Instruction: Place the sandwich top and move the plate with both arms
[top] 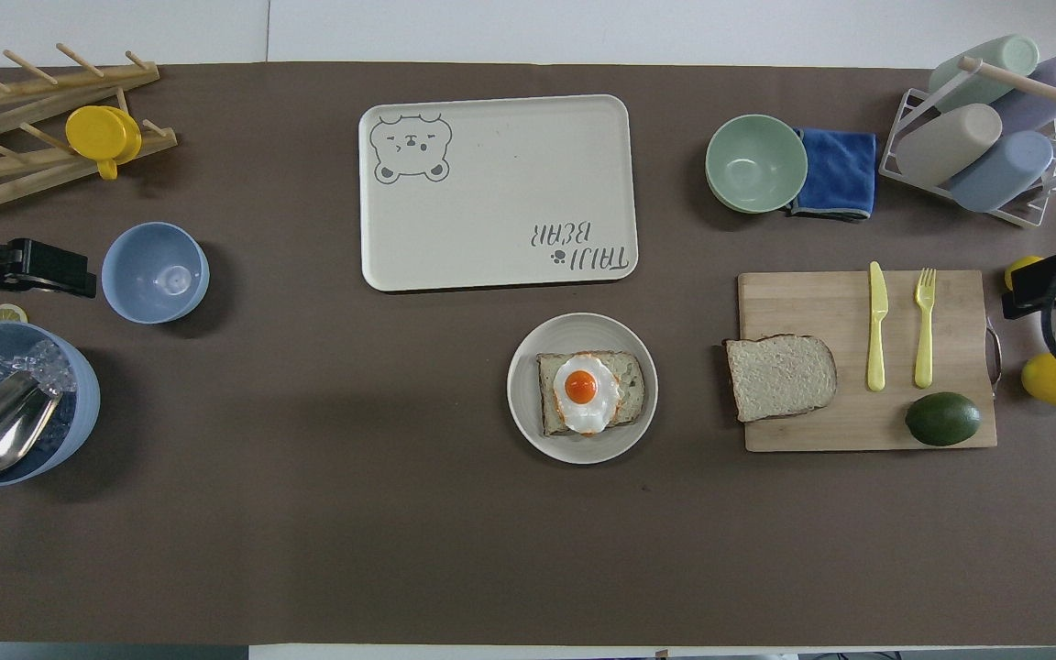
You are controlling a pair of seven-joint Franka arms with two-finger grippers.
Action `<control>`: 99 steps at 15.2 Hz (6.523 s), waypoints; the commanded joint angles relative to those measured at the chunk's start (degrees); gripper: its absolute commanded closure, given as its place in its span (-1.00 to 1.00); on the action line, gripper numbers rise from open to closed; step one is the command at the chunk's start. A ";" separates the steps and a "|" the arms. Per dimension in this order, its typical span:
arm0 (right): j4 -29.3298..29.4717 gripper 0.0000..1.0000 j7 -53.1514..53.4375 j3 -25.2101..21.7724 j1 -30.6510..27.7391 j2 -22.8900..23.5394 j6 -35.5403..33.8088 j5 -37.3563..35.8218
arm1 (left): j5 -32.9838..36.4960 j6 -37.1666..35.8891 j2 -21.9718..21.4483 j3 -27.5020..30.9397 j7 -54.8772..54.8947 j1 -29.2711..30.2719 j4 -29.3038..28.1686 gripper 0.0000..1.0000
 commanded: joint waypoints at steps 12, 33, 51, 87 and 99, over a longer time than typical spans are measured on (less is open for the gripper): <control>-1.86 -1.00 0.70 0.52 11.05 3.06 2.88 -12.65 | 0.68 -0.63 -0.77 -0.31 0.67 0.45 -0.46 -1.00; -21.19 -1.00 37.89 2.36 25.49 17.59 21.69 -18.83 | 0.68 -0.63 -0.77 -0.31 0.67 0.45 -0.46 -1.00; -31.74 -0.69 39.56 2.36 27.60 14.07 26.87 -26.99 | 0.68 -0.63 -0.77 -0.31 0.50 0.37 -0.46 -1.00; -10.64 1.00 46.51 10.80 34.10 20.84 22.99 -9.34 | 0.68 -0.71 -1.03 -0.40 0.50 0.10 -0.46 -1.00; -12.50 -0.43 47.91 10.80 33.58 20.57 29.24 -5.91 | 0.59 -0.10 -1.56 -0.31 0.41 0.36 -1.43 -1.00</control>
